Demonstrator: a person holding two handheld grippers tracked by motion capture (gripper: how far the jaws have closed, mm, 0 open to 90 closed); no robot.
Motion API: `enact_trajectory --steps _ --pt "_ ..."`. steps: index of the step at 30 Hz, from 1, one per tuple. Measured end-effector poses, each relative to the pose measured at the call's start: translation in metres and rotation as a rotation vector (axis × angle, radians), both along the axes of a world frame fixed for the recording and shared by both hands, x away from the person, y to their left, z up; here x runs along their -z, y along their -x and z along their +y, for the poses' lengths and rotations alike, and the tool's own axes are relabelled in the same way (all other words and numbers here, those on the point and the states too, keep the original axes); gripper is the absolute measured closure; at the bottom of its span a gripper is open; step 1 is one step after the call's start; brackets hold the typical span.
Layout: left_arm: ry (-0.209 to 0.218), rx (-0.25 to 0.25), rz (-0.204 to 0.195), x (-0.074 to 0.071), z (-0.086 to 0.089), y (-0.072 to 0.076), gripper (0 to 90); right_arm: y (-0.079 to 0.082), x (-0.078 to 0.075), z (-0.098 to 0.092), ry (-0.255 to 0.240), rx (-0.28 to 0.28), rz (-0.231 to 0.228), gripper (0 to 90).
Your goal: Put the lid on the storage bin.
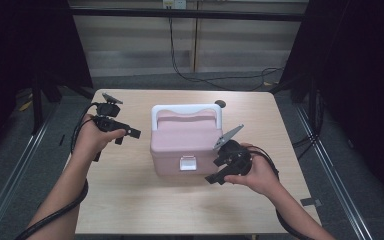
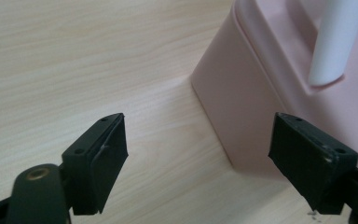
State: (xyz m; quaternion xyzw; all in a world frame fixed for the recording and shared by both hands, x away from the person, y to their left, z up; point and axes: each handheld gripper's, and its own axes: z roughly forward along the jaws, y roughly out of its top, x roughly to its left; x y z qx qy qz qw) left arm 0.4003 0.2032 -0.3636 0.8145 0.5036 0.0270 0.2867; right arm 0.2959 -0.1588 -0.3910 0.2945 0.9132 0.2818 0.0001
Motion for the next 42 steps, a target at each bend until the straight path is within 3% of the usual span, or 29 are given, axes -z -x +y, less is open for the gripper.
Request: enact_trajectory --steps 5,12,19,42 --pt "0.004 -0.006 0.000 0.009 0.005 0.004 16.9 0.001 -0.001 -0.012 -0.018 0.015 -0.022 28.8" --pt "0.005 0.010 0.018 0.021 0.010 0.010 16.9 0.004 0.010 -0.030 -0.009 0.042 0.009 27.0" --pt "0.006 0.016 0.040 0.034 0.016 0.017 16.9 0.006 0.016 -0.045 -0.011 0.063 0.005 27.1" --pt "0.031 0.010 0.033 0.084 0.040 0.037 18.0 0.019 0.049 -0.083 -0.030 0.136 -0.009 24.8"
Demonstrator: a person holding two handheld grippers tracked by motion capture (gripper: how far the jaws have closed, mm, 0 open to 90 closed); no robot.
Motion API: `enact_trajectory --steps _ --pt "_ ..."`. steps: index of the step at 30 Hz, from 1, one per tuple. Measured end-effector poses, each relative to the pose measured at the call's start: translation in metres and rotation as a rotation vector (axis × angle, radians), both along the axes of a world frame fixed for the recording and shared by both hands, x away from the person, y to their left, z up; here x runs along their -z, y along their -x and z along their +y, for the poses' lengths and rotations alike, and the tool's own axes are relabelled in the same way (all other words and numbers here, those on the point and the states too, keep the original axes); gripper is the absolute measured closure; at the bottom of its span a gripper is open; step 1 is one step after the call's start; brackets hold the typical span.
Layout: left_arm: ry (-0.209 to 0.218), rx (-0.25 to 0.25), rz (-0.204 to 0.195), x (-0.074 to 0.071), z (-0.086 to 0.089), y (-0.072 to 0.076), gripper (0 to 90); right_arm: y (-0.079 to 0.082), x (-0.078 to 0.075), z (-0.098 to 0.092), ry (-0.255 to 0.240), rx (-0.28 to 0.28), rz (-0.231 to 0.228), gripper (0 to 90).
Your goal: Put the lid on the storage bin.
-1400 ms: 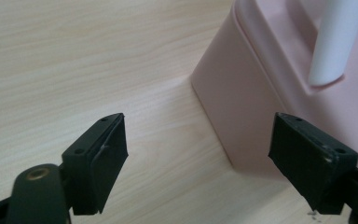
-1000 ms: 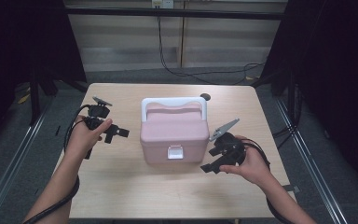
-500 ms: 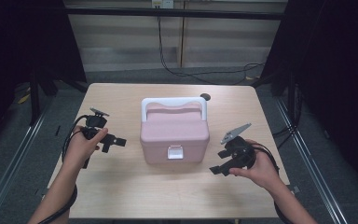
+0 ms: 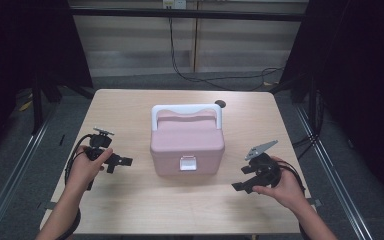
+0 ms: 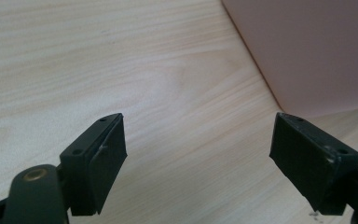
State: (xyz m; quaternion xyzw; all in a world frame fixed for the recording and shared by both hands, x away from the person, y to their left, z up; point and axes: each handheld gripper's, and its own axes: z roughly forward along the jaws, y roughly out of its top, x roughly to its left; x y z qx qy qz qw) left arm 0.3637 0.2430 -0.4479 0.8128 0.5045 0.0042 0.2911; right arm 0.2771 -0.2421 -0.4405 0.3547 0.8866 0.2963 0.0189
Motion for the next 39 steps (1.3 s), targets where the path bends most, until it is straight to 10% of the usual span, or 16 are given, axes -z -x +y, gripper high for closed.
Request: enact_trajectory --steps 24,39 --pt "-0.011 -0.011 -0.063 0.035 0.024 0.018 18.4 0.012 0.035 -0.026 -0.009 0.055 0.014 24.1" --pt "-0.040 0.055 -0.181 0.044 0.028 0.030 15.6 0.019 0.048 -0.034 -0.008 0.067 -0.020 22.5"
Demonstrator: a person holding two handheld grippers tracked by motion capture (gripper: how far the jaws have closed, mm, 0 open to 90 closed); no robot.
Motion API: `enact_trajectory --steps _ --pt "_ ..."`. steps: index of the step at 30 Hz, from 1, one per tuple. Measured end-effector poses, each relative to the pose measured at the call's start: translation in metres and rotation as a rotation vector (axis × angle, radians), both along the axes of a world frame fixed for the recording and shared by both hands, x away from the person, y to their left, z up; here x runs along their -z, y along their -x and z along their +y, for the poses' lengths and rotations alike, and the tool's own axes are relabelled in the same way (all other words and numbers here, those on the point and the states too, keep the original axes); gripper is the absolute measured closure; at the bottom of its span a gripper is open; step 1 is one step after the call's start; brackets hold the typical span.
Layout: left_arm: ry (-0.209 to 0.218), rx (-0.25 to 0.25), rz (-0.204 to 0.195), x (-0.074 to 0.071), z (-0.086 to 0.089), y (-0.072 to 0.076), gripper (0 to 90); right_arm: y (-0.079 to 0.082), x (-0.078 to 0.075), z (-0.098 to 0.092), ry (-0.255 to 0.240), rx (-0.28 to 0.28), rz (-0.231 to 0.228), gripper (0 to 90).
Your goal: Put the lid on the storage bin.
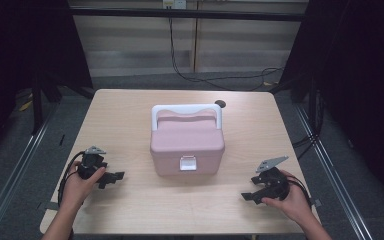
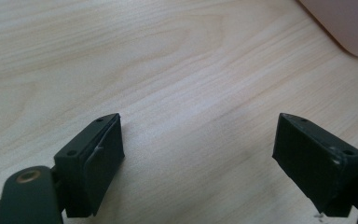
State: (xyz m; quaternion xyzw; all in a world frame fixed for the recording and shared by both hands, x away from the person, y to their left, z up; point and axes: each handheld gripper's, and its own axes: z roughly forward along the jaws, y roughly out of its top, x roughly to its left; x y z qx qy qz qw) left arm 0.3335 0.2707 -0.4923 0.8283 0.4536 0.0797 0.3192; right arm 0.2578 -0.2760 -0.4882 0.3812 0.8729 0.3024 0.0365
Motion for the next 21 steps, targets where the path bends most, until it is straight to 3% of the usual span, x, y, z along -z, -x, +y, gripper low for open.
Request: enact_trajectory --steps 10,13,17,21 --pt "-0.006 0.001 -0.085 0.007 -0.003 0.009 13.3 0.010 0.008 -0.006 -0.039 -0.027 -0.092 20.5" --pt "-0.021 0.023 -0.094 0.009 -0.005 0.011 7.6 0.014 0.012 -0.009 -0.063 -0.032 -0.138 19.9" --pt "-0.032 0.037 -0.111 0.010 -0.006 0.012 5.2 0.016 0.015 -0.010 -0.076 -0.026 -0.162 19.8" --pt "-0.014 0.039 -0.133 0.012 -0.004 0.014 4.9 0.018 0.018 -0.010 -0.088 -0.028 -0.192 18.0"
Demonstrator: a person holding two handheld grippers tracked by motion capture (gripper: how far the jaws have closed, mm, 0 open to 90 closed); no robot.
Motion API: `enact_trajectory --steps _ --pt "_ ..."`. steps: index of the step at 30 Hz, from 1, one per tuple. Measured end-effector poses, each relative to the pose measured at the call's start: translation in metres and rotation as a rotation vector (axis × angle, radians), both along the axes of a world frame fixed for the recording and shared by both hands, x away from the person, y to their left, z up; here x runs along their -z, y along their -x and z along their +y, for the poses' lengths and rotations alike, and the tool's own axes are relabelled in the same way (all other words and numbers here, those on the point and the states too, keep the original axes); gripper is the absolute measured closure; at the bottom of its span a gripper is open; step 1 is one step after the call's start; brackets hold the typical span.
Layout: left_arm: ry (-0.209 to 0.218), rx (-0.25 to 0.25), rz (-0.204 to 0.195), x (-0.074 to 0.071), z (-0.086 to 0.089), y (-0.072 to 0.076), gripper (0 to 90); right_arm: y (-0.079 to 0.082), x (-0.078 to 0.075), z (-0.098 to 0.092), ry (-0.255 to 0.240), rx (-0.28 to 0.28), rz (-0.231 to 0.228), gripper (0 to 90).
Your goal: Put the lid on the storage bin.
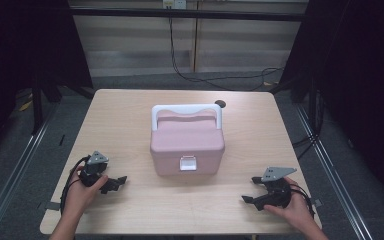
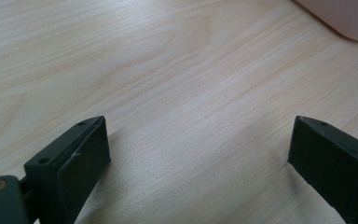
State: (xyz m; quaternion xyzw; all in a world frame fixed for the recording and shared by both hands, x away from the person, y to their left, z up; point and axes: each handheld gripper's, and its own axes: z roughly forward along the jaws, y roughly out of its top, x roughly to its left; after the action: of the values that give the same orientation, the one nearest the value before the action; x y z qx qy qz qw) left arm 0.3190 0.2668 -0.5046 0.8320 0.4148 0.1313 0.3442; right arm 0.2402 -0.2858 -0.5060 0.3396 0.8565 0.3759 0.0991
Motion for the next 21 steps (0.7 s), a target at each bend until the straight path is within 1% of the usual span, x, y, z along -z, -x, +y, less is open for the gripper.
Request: enact_trajectory --steps 1,2,7,8,10,11,13,14,16,21 --pt "0.004 -0.001 -0.011 0.0010 0.0004 0.0008 4.9 0.0006 0.0011 0.0003 -0.001 -0.003 -0.011 17.9" --pt "0.008 0.000 -0.014 0.0015 0.0007 0.0012 4.8 0.0012 0.0020 0.0007 0.007 -0.007 -0.027 17.9" --pt "0.013 0.007 -0.027 0.0028 0.0012 0.0022 4.4 0.0011 0.0033 0.0004 0.002 -0.010 -0.038 17.7" --pt "0.007 0.018 -0.035 0.0034 0.0016 0.0029 4.1 0.0009 0.0037 -0.0002 0.001 -0.011 -0.044 17.3" --pt "0.005 0.026 -0.038 0.0039 0.0018 0.0029 3.6 0.0010 0.0037 -0.0001 0.001 -0.012 -0.044 17.1" --pt "-0.001 0.030 -0.048 0.0045 0.0020 0.0031 3.1 0.0013 0.0038 0.0005 0.004 -0.012 -0.045 16.4" --pt "-0.009 0.031 -0.050 0.0048 0.0010 0.0035 2.9 0.0017 0.0042 0.0019 0.012 -0.026 -0.050 14.8" --pt "-0.016 0.036 -0.052 0.0047 0.0007 0.0035 2.3 0.0021 0.0041 0.0024 0.020 -0.025 -0.053 14.6" --pt "-0.027 0.036 -0.053 0.0051 -0.0010 0.0040 2.0 0.0020 0.0041 0.0023 0.019 -0.025 -0.053 14.6" --pt "-0.030 0.034 -0.050 0.0053 -0.0012 0.0034 0.3 0.0021 0.0042 0.0027 0.025 -0.029 -0.055 13.9"
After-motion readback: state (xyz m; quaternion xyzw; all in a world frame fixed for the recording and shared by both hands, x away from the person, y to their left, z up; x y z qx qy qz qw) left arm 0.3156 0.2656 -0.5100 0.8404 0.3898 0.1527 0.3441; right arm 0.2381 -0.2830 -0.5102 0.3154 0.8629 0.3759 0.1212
